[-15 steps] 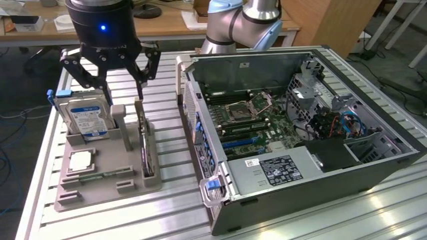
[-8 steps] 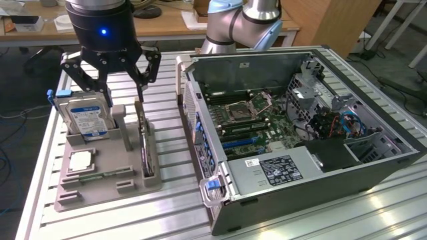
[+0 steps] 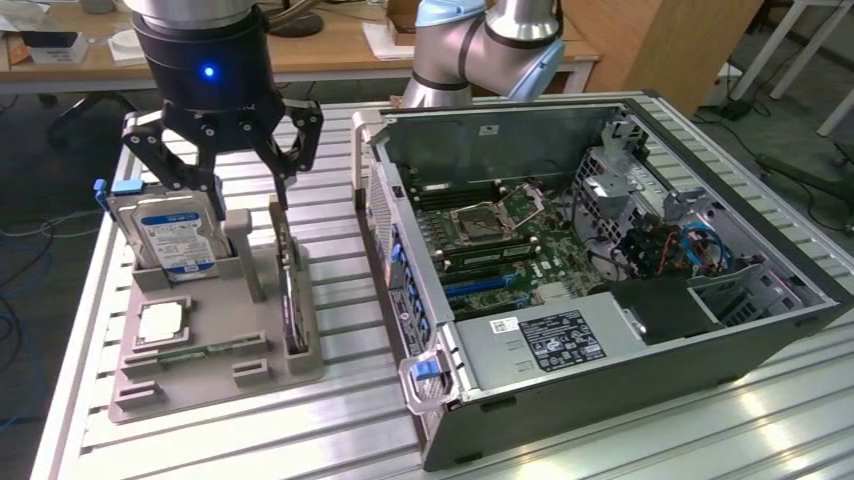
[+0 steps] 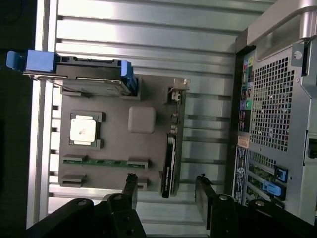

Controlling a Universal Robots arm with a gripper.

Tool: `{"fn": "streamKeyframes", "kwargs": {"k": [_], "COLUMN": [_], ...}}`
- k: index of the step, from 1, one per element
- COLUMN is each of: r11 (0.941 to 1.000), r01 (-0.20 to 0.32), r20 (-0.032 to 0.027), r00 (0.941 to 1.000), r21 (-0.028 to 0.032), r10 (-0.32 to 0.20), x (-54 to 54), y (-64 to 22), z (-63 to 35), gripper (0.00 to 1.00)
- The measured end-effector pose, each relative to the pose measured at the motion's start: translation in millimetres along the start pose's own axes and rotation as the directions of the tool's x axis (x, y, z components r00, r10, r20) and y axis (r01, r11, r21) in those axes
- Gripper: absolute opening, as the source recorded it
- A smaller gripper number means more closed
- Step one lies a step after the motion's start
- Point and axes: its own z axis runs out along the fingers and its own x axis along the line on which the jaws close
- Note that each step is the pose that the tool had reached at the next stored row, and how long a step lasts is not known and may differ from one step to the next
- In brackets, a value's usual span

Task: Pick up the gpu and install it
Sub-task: 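Pick up the gpu and move the gpu toward the slot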

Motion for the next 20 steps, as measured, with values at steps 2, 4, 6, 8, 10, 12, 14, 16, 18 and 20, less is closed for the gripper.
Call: {"fn": "streamKeyframes", "kwargs": {"k": [2, 4, 6, 8, 10, 12, 14, 16, 18, 20], "r11": [1.0000, 1.0000, 1.0000, 1.0000, 1.0000, 1.0000, 1.0000, 1.0000, 1.0000, 1.0000], "r01": [0.001, 0.002, 0.002, 0.002, 0.002, 0.002, 0.001, 0.002, 0.002, 0.002], "r20": [-0.0001, -0.0002, -0.0001, -0.0003, -0.0001, -0.0002, -0.0002, -0.0002, -0.0004, -0.0002], "r00": [1.0000, 1.0000, 1.0000, 1.0000, 1.0000, 1.0000, 1.0000, 1.0000, 1.0000, 1.0000], "r21": [0.0001, 0.0000, -0.0002, -0.0002, -0.0004, -0.0003, -0.0002, -0.0002, -0.0002, -0.0003], "r10": [-0.001, -0.002, -0.002, -0.002, -0.002, -0.002, -0.001, -0.002, -0.002, -0.002], "x": [0.2, 0.1, -0.2, -1.6, -2.9, -3.9, -4.7, -5.3, -5.8, -6.1], "y": [-0.6, -0.9, -1.2, -1.4, -1.7, -2.2, -2.3, -2.5, -2.8, -3.0], "z": [0.8, 1.5, 2.6, 3.4, 4.5, 5.5, 6.5, 7.5, 8.3, 9.2], "gripper": [0.59, 0.59, 0.59, 0.59, 0.59, 0.59, 0.59, 0.59, 0.59, 0.59]}}
